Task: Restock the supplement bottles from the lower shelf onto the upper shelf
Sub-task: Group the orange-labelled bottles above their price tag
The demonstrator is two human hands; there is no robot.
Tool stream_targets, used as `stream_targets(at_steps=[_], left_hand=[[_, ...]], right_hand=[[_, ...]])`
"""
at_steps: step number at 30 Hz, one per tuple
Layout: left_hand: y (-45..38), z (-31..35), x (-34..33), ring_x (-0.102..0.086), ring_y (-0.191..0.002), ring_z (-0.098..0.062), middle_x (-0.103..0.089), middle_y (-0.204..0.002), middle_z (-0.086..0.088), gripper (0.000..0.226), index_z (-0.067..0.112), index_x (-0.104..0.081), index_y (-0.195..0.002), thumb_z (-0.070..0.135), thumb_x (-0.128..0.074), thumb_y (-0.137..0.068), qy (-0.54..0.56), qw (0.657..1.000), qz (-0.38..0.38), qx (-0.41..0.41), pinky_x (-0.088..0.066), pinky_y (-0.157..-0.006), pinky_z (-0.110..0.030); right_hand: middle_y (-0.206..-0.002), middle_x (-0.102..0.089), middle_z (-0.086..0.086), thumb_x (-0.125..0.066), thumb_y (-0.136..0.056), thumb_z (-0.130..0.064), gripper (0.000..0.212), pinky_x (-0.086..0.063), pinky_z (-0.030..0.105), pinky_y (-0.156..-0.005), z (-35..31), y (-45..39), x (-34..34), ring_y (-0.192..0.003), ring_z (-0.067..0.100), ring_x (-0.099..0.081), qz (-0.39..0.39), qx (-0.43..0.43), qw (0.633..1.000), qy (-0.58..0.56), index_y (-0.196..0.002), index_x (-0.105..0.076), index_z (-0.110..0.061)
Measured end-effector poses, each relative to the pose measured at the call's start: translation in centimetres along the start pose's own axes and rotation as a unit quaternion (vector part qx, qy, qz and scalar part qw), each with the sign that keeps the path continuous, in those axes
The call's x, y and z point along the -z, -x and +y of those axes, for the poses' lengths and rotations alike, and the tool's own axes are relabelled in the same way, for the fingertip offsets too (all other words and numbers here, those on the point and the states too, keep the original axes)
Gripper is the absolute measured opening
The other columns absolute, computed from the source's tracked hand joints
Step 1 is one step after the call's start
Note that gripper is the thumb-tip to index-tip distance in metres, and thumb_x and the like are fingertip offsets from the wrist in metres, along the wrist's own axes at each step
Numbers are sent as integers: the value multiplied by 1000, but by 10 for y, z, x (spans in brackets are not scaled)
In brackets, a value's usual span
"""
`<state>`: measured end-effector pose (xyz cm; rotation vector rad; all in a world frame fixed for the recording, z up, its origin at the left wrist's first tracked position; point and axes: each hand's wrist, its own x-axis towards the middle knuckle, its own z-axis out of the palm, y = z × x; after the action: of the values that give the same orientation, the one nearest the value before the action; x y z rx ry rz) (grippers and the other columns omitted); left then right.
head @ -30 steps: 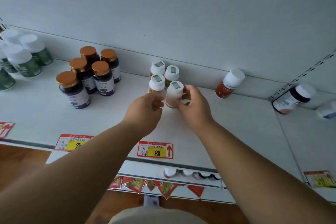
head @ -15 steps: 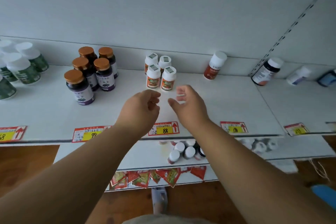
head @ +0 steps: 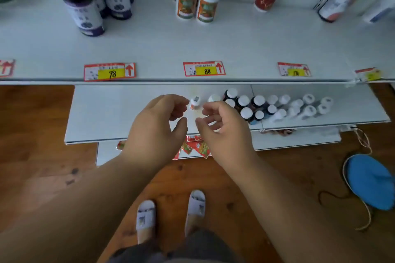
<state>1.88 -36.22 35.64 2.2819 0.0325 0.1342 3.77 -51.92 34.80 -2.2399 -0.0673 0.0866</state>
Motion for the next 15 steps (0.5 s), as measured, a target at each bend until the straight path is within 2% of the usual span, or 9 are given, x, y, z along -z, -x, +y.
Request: stream_targets(at_steps=[3,7,10,13,15], left_hand=[[0,-46,-52,-60,-91,-3,-63,-102,13,35,21,-63,-120,10,-67,-87,8,998,-38,49,-37,-75,2],[-19,-110,-128,-61,-93,-6,-65,-106,9,36,21,-62,-123,10,-67,-88,6,993,-75,90,-41,-78,-4],[-41,-155,-175,-62,-92,-8,-66,-104,8,36,21,-62,-123,13,-66,-89,10,991,-75,114,-41,-76,-6],[-61,-195,-215,-61,-89,-4,-65,-104,12,33,24,-60,-124,19,-63,-92,19,988,-71,134,-42,-73,-10],[-79,-215,-238,-61,-91,-5,-65,-107,12,32,25,-59,-125,23,-61,-93,28,988,-58,143,-48,-75,-17]], right_hand=[[-114,-66,-11,-69,-90,-28,35,-55,27,-85,60,-7,-36,-97,2,-63,-28,-42,999,6,-123,-61,-25],[-124,-64,-10,-66,-93,-28,35,-55,31,-92,139,-36,-90,-108,6,-62,-51,-113,992,-8,-128,-57,-27],[-130,-61,-9,-58,-98,-32,34,-51,25,-88,187,-67,-125,-116,11,-59,-50,-150,987,-13,-131,-54,-28],[-139,-55,-6,-46,-103,-34,36,-41,27,-97,222,-96,-152,-127,15,-52,-67,-165,983,-36,-138,-49,-26],[-143,-52,-4,-40,-105,-34,37,-39,32,-104,243,-113,-170,-132,17,-47,-71,-177,980,-65,-141,-46,-26]])
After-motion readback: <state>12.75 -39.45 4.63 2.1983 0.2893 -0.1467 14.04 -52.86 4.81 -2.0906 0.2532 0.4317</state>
